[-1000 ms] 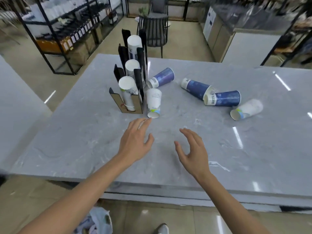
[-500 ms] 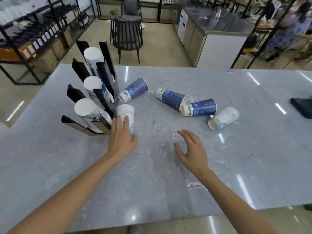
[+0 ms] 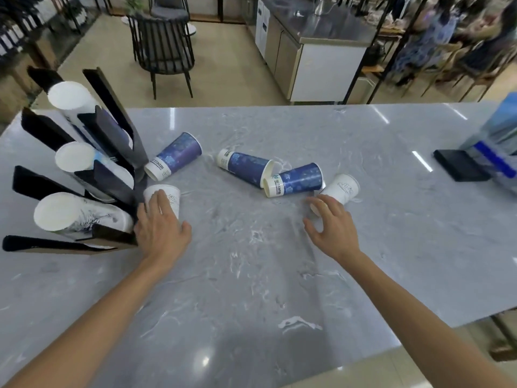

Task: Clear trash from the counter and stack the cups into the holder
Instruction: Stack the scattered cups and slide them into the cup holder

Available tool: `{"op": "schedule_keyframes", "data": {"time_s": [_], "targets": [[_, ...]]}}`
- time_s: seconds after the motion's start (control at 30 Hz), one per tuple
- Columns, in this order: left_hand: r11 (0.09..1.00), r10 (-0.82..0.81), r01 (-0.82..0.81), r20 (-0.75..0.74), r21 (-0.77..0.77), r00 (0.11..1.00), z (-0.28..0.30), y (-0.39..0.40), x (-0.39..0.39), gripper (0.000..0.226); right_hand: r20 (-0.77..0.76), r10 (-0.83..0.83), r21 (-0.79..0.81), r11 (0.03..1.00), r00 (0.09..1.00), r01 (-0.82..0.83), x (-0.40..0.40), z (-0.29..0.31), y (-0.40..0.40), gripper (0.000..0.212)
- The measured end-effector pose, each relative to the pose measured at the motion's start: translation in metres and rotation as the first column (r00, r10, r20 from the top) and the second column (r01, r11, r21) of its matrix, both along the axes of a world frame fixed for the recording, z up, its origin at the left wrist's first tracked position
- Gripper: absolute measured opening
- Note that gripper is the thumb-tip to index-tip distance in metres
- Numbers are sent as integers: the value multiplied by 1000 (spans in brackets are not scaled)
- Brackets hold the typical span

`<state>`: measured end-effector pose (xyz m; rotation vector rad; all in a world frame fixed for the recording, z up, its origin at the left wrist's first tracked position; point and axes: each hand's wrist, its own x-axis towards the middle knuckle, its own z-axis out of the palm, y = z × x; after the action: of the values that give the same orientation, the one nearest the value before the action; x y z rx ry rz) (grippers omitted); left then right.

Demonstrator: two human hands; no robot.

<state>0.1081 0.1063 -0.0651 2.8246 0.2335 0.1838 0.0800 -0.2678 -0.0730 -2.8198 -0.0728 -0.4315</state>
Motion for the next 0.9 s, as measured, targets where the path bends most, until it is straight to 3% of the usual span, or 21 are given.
{"op": "schedule_keyframes", "data": {"time_s": [0.17, 0.4, 0.63, 0.9], "targets": [[996, 79, -79, 7, -47, 997, -7, -12, 6, 95, 11, 150, -124, 981, 989, -147, 26, 8, -58, 54], [993, 94, -95, -8, -76, 995, 0, -52, 6, 92, -161, 303, -227, 915, 939, -334, 54, 17, -113, 72], [991, -91, 99, 89, -87, 992, 4, -100, -8, 89, -349, 347, -358, 809, 871, -466, 83, 23, -130, 85], [951, -298, 305, 125, -41, 946, 3, -135, -23, 83, -341, 349, -420, 774, 873, -474, 91, 28, -126, 82]]}}
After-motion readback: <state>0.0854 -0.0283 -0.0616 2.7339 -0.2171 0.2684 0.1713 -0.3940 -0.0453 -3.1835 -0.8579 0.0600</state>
